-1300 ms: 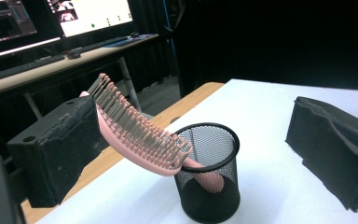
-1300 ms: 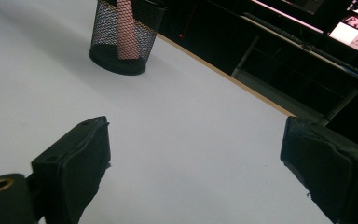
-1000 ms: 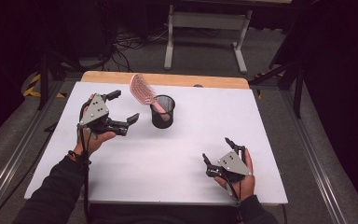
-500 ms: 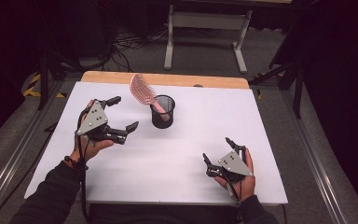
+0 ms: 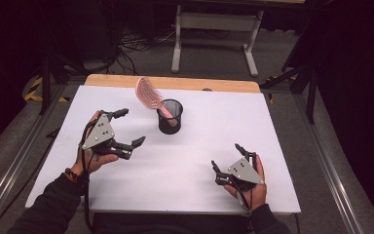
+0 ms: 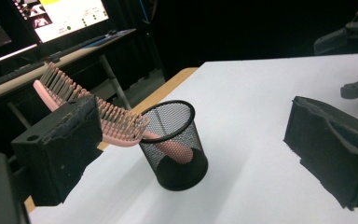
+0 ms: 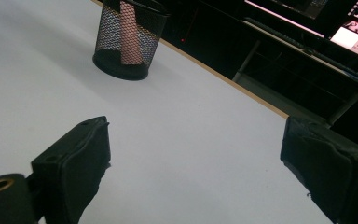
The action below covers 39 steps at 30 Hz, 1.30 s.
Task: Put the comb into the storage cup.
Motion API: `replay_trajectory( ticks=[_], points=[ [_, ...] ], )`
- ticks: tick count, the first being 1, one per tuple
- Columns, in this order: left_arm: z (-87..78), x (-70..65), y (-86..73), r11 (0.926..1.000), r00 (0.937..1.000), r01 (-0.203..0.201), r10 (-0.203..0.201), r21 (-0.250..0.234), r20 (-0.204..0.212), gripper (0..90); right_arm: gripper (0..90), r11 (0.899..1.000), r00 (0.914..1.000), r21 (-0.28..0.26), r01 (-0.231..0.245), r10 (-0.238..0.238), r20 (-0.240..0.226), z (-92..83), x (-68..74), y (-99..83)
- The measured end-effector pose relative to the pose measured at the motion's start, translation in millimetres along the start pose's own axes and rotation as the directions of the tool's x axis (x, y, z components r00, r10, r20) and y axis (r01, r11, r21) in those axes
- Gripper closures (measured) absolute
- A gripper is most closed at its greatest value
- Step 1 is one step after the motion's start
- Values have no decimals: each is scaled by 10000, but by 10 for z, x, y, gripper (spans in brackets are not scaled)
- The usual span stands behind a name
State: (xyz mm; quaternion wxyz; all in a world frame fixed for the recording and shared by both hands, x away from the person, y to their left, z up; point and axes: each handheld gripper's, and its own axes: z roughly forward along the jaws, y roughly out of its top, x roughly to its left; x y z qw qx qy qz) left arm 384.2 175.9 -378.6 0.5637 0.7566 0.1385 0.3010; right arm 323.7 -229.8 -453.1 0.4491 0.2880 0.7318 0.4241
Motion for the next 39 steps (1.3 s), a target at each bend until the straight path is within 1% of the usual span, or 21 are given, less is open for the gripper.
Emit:
replay_trajectory(
  ticks=[4,8,10,13,15,17,21,23,24,26,28,30,32,33,34,35,36,37,39],
  points=[
    [-3,-44,-24,9999,9998,-51,49,131,174,47,90,10000,10000,-10,-1,1,22,-3,-5,1],
    [-12,-87,-51,9993,9991,-263,255,247,336,47,90,10000,10000,-3,-9,9,27,-2,-6,-1],
    [-16,-107,-77,9990,9980,-337,321,284,549,46,90,10000,10000,-5,-1,1,20,-1,-4,-1],
    [-9,-126,-121,9975,9969,-500,468,492,639,46,90,10000,10000,0,-3,3,14,0,-1,0],
    [-14,-141,-146,9967,9968,-585,552,570,581,47,90,10000,10000,-3,3,-3,7,0,1,1],
    [-17,-146,-170,9956,9963,-639,597,681,621,49,90,10000,10000,-1,-7,7,5,3,0,0],
    [-32,-146,-240,9951,9959,-633,580,763,695,57,90,10000,10000,-14,0,0,-20,2,7,3],
    [-43,-147,-268,9936,9957,-723,669,864,634,55,90,10000,10000,-63,-3,3,-2,-2,6,4],
    [-46,-151,-280,9939,9960,-674,619,869,640,55,90,10000,10000,-80,-41,41,-14,-3,2,4],
    [-55,-159,-310,9918,9953,-742,672,1038,696,55,87,9999,10000,-104,-81,80,-55,-3,-4,1],
    [-68,-172,-335,9893,9949,-877,811,1162,605,55,87,9999,9999,-122,-84,83,-57,-7,-4,5],
    [-89,-179,-360,9896,9951,-822,750,1180,642,55,86,9999,9999,-129,-85,84,-75,-9,-4,6],
    [-111,-188,-384,9883,9946,-888,812,1238,647,55,86,9998,9999,-148,-92,91,-96,-9,-4,7],
    [-123,-193,-400,9885,9948,-852,773,1247,665,55,86,9998,9999,-149,-94,92,-111,-9,-4,7],
    [-133,-193,-415,9877,9949,-871,795,1299,628,54,86,9998,9999,-150,-98,96,-116,-8,-1,7],
    [-144,-198,-437,9872,9955,-883,828,1331,462,53,86,9998,9999,-153,-95,94,-119,-7,0,8],
    [-152,-196,-450,9870,9957,-877,826,1344,429,50,86,9998,9999,-154,-99,97,-121,-7,0,9],
    [-162,-193,-475,9874,9966,-765,716,1382,406,50,85,9998,9999,-156,-91,89,-115,-7,0,10],
    [-177,-195,-507,9874,9971,-728,692,1402,303,50,85,9998,9999,-164,-87,86,-90,-8,-1,11]
  ],
)
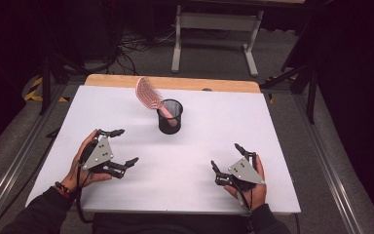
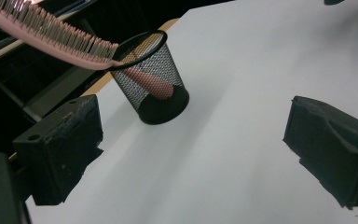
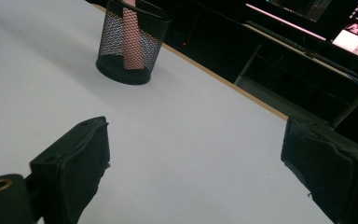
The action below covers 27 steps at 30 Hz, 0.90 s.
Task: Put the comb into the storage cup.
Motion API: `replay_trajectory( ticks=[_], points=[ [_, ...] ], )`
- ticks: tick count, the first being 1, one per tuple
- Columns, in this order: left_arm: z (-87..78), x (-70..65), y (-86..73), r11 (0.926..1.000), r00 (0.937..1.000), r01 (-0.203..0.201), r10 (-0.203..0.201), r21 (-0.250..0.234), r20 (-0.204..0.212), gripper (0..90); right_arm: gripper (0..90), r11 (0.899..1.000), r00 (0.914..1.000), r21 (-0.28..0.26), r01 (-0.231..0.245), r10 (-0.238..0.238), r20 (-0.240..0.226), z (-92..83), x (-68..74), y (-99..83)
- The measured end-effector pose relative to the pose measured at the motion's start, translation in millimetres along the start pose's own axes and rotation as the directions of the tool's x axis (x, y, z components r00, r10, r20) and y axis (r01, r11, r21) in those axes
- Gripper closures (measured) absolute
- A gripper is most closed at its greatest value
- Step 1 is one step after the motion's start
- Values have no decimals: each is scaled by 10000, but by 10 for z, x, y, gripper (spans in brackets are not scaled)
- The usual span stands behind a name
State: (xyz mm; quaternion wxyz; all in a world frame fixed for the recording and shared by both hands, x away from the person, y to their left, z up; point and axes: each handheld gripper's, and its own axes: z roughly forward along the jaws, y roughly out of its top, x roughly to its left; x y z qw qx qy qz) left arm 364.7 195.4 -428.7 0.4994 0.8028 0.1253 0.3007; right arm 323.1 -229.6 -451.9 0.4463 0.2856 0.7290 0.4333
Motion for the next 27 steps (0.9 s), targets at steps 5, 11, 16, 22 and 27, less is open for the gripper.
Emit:
replay_trajectory(
  ticks=[5,11,16,22,27],
  points=[
    [-28,-12,-80,9999,9999,54,-55,148,106,49,84,10000,10000,-6,-41,41,12,-4,-9,3],
    [-47,-39,-167,9991,9998,85,-92,424,167,46,83,10000,10000,-40,-52,52,0,-8,-12,5],
    [-80,-40,-220,9987,9996,210,-218,463,181,43,83,10000,10000,-9,-42,42,-10,-9,-14,4],
    [-138,-35,-297,9976,9987,480,-487,489,122,40,83,10000,10000,-24,-96,96,-25,-8,-17,1],
    [-179,-13,-369,9971,9993,385,-384,651,-26,36,82,10000,9999,3,-83,83,-64,-9,-20,4]
  ],
)
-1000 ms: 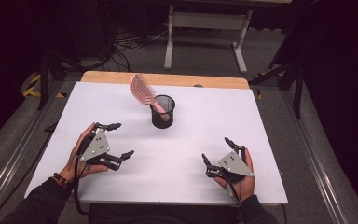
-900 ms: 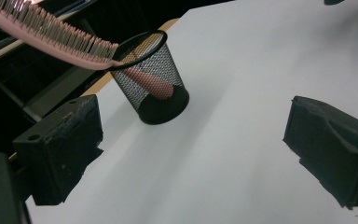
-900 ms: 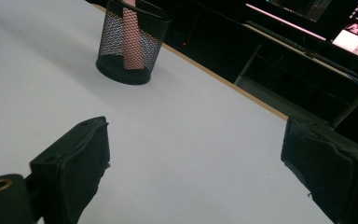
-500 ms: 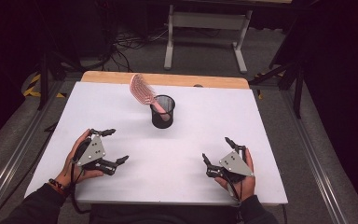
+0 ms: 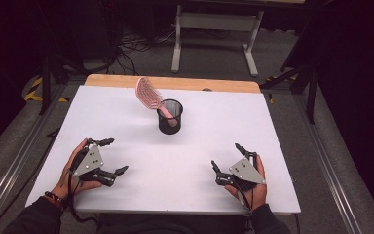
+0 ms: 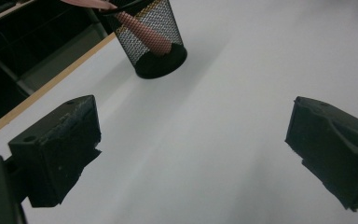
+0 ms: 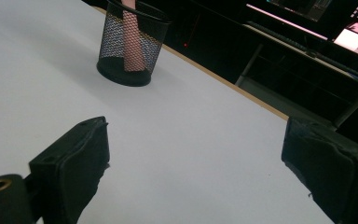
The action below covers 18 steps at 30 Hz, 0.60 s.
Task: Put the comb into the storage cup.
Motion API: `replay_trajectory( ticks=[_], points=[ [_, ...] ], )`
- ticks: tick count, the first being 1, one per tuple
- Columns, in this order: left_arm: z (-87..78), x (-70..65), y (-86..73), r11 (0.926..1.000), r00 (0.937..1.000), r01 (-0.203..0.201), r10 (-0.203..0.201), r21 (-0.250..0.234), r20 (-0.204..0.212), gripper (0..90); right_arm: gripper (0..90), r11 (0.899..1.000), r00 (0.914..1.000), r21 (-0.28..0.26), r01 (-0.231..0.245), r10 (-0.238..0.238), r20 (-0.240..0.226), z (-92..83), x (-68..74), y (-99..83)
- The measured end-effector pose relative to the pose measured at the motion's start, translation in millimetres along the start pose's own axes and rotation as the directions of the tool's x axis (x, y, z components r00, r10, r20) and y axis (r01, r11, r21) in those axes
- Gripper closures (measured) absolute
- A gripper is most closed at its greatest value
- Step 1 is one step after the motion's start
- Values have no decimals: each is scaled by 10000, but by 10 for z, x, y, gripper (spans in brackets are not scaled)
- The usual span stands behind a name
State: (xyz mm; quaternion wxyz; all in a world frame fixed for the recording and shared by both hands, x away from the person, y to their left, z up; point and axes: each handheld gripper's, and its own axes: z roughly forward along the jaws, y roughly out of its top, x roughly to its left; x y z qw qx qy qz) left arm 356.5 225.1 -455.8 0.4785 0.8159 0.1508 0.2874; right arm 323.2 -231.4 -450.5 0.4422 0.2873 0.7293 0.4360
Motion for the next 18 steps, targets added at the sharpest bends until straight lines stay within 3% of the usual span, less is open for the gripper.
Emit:
replay_trajectory(
  ticks=[6,10,13,18],
  points=[
    [-41,23,-96,9993,9995,327,-327,161,-9,37,82,9999,9999,-67,-112,112,2,0,-13,1],
    [-101,4,-208,9973,9974,679,-672,282,-255,44,81,10000,9999,-21,-89,89,-57,5,-14,3],
    [-160,19,-268,9929,9929,1178,-1175,157,-186,45,81,10000,10000,-79,-33,33,-40,4,-16,4],
    [-207,34,-301,9906,9900,1367,-1364,65,-349,46,81,10000,10000,-21,62,-62,-47,1,-5,-6]
  ],
)
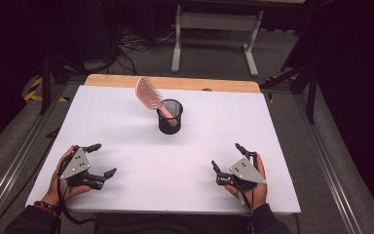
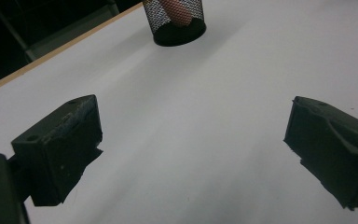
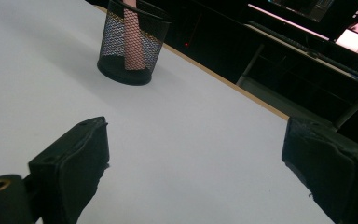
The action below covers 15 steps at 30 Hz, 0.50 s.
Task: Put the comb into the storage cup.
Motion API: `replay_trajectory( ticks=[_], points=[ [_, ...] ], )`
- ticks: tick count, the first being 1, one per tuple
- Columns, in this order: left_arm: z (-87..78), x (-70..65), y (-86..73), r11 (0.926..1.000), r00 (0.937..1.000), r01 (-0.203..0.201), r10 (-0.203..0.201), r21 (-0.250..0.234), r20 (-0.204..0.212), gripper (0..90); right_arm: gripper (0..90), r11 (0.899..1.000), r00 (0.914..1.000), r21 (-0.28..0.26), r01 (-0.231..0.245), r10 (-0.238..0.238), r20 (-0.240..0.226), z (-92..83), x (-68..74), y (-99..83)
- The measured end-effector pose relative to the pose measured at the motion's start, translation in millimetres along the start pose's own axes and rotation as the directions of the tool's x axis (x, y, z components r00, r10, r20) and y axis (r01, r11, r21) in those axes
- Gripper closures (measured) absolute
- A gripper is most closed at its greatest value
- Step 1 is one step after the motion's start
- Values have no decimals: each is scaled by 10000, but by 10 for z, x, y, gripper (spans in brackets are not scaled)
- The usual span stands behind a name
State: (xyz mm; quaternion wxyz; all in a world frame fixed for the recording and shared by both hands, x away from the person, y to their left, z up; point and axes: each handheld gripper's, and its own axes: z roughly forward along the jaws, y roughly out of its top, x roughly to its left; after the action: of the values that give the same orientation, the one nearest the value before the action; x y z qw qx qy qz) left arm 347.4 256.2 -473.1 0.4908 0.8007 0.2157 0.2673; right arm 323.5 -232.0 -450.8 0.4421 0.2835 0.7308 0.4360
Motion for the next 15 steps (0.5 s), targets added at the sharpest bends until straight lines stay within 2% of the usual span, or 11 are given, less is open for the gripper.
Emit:
replay_trajectory(
  ticks=[2,6,9,15],
  points=[
    [-4,8,-1,9999,9999,125,-125,-71,-4,46,81,10000,10000,16,12,-12,-12,-3,0,5],
    [-10,-1,-4,10000,10000,-5,5,-3,-93,46,81,10000,10000,-78,-32,31,-43,-2,-7,15],
    [-23,1,2,9999,9999,118,-119,-116,-67,47,81,10000,10000,-81,53,-54,-66,-3,-1,13],
    [-14,-1,-1,10000,10000,27,-27,-75,4,47,81,10000,10000,-91,26,-27,-79,-1,8,23]
  ],
)
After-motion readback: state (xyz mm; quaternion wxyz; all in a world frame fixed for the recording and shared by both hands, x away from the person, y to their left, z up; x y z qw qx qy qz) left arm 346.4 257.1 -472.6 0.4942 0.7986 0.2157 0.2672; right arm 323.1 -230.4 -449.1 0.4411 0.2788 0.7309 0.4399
